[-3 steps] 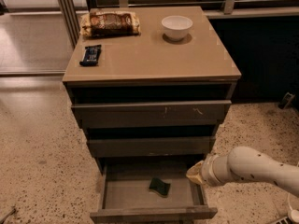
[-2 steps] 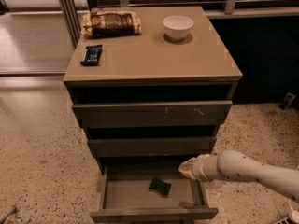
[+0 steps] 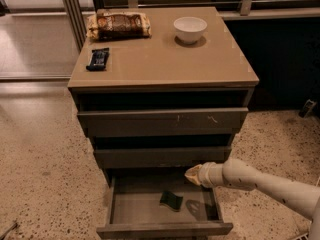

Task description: Pick sponge from bottom drawer and place on counter

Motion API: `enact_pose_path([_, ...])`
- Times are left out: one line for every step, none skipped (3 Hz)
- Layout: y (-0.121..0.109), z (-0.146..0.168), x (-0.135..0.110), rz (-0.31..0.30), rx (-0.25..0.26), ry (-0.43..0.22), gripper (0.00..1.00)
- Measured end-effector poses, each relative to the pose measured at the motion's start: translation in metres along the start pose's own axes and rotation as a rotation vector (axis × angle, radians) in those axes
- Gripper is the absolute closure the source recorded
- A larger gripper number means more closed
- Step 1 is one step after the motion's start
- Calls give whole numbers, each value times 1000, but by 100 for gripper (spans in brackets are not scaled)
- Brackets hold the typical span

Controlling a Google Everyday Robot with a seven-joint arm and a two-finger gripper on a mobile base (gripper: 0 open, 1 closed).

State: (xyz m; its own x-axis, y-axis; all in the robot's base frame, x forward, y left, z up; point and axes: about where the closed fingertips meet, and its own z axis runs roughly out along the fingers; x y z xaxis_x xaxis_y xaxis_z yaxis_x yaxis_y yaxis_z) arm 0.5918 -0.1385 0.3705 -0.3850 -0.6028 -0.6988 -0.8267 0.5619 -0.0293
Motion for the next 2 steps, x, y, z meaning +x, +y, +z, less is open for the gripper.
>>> enact_pose_path([0, 0, 0, 0, 0, 0, 100])
enact_pose_path([10, 26, 23, 18, -32, 7, 100])
